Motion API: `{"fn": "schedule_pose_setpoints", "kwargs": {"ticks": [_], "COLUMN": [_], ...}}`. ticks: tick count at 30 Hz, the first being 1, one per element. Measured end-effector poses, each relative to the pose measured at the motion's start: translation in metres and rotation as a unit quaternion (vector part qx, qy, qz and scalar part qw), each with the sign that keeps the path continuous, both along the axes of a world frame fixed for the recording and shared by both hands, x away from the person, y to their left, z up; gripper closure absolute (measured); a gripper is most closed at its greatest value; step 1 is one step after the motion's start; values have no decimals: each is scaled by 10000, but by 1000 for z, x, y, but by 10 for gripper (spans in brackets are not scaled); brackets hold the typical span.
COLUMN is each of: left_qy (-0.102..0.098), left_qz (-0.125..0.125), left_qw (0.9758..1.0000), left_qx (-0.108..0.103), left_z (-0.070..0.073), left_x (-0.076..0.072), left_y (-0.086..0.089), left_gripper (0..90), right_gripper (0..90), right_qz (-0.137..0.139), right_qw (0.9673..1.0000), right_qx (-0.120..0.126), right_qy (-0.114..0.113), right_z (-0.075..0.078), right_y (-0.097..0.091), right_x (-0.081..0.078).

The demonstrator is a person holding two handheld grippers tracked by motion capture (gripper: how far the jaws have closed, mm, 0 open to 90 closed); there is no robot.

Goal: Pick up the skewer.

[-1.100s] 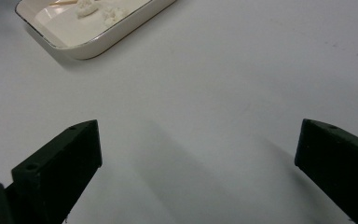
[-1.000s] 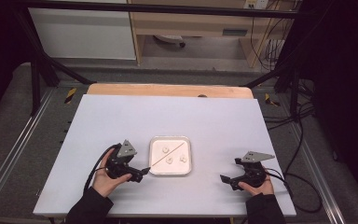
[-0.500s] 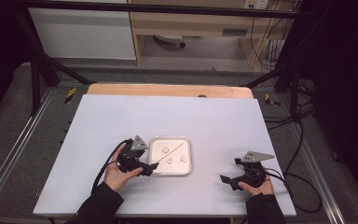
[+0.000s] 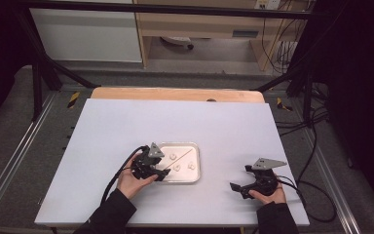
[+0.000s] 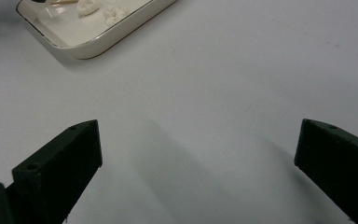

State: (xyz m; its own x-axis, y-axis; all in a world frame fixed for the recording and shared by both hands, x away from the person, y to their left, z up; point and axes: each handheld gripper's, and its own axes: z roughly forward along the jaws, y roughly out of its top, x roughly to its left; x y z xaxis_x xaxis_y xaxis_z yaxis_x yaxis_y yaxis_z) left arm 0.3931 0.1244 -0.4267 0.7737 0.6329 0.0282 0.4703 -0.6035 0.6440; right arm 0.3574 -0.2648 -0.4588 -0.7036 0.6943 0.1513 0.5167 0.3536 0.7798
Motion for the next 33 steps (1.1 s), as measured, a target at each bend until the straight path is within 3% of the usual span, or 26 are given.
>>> {"fn": "schedule_pose_setpoints", "kwargs": {"ticks": [3,8,10,21,33], "left_qy": [105,143,163,64,95], "left_qz": [-49,-63,-71,7,172], "left_qw": [9999,9999,9998,10000,9997], "left_qx": [30,64,84,65,-152], "left_z": [-3,-8,-9,-11,-13], "left_x": [1,2,2,0,-1], "left_y": [0,-1,-2,-3,1], "left_gripper": [499,651,664,850,885], "right_gripper": [13,14,14,14,13], "right_qz": [3,10,10,18,14], "right_qw": [10000,10000,10000,10000,10000], "right_qx": [-1,1,1,-19,-12], "right_qy": [2,-3,-3,-8,1], "right_z": [0,0,0,0,-1], "right_y": [0,0,0,0,1], "right_x": [0,0,0,0,0]}}
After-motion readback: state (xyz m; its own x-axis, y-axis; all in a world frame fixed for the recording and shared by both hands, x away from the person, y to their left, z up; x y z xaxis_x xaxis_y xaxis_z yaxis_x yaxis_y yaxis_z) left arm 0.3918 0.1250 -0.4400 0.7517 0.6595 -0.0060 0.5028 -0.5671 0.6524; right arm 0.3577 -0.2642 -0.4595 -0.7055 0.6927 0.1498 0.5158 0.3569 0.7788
